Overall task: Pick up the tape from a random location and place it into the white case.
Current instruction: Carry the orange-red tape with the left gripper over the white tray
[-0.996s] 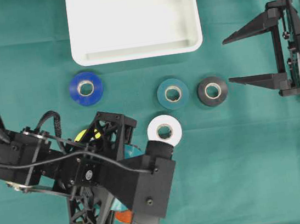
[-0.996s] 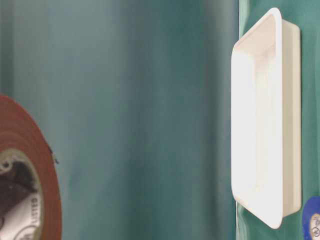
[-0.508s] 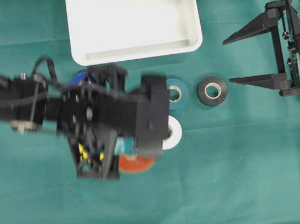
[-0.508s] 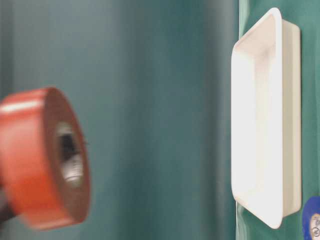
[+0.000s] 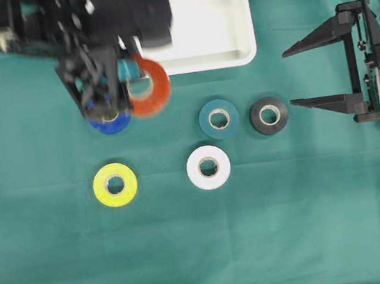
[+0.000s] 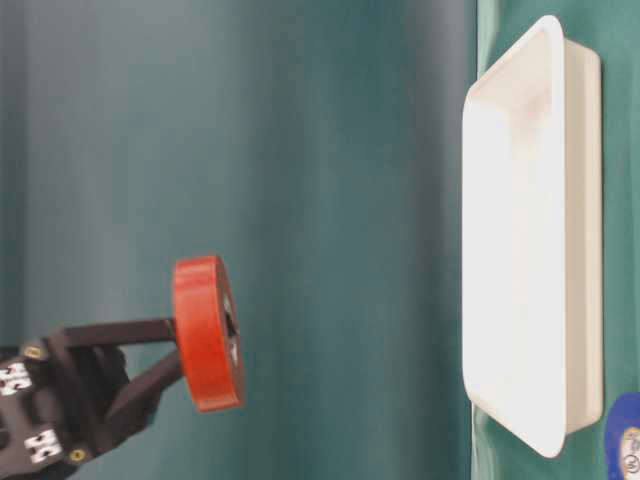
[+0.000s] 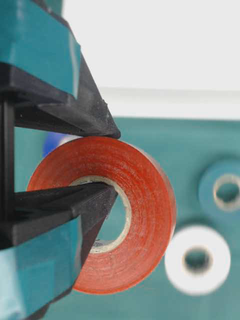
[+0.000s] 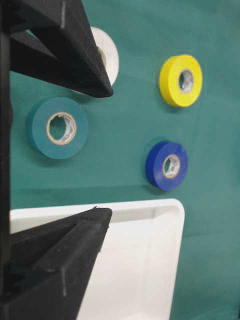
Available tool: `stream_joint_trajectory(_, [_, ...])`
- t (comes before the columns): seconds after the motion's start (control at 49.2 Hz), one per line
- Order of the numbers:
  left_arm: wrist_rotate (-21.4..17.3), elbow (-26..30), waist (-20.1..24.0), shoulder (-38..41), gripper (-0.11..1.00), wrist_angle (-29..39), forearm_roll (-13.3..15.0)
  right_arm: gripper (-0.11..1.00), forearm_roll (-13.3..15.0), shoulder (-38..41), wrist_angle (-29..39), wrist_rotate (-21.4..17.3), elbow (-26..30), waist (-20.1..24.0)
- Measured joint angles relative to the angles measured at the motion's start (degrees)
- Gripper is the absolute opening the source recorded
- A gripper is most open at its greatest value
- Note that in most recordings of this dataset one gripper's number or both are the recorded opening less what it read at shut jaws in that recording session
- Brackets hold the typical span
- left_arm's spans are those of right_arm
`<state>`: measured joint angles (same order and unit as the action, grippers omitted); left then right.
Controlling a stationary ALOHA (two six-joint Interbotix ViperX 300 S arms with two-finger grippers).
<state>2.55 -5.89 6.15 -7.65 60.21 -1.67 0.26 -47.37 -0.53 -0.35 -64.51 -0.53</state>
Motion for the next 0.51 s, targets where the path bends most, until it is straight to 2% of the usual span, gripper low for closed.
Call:
stream_joint_trajectory(0.346, [0.0,-4.0,8.5,-2.9,0.24,0.0,0.0,0.90,0.0,0.0,0.2,0.0,0.0,0.0])
stream_joint_trajectory(0.508, [0.0,-4.7,9.8,-3.1,0.24,0.0,-0.1,0.90,-0.1,0.0,0.4,0.0,0.0,0.0])
